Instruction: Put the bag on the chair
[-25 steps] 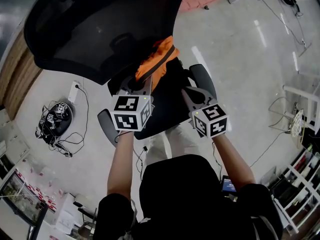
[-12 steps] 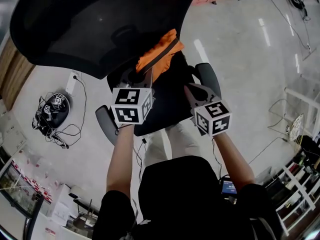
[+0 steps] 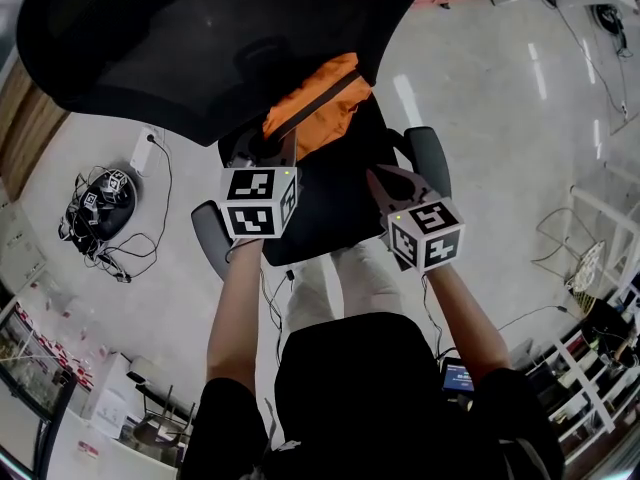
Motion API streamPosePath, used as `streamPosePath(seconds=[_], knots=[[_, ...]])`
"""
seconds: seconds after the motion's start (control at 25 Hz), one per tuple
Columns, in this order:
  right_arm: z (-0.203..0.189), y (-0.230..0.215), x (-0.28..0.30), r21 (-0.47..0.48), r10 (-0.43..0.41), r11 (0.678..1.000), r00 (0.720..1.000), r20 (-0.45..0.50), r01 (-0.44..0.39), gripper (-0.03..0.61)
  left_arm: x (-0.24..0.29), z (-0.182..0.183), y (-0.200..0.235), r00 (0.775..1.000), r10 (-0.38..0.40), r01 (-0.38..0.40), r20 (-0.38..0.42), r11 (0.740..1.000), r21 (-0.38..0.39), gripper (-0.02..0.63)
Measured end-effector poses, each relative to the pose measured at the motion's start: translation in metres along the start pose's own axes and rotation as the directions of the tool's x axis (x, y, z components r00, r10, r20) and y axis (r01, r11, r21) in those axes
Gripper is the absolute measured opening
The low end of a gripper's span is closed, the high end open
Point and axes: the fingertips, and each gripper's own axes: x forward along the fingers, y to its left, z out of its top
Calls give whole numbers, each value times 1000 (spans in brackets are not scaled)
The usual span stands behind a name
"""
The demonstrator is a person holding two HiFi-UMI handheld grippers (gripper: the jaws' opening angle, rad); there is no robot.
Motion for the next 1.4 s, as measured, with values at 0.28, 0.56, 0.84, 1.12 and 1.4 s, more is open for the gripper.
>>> streamPosePath(seconds=[0.28, 0.56, 0.84, 1.12, 1.4], knots=[[0, 1, 15, -11, 19, 1000, 1000, -23, -19, 2, 10, -12, 27, 999, 33, -33, -30, 999, 29, 49], [2, 3, 26, 32, 45, 999, 999, -28, -44, 2, 17, -26, 59, 993, 102, -100, -65, 994, 36, 92], [1, 6, 36, 55, 57, 997, 998, -36, -55, 0, 27, -30, 83, 979, 179, -172, -94, 982, 78, 151], [-6, 8, 45, 54, 57, 997, 997, -57, -54, 2, 36, -32, 100, 969, 224, -218, -101, 973, 72, 193], [-12, 6, 49, 60, 62, 997, 996, -66, -58, 2, 40, -36, 106, 949, 301, -293, -93, 952, 93, 198]])
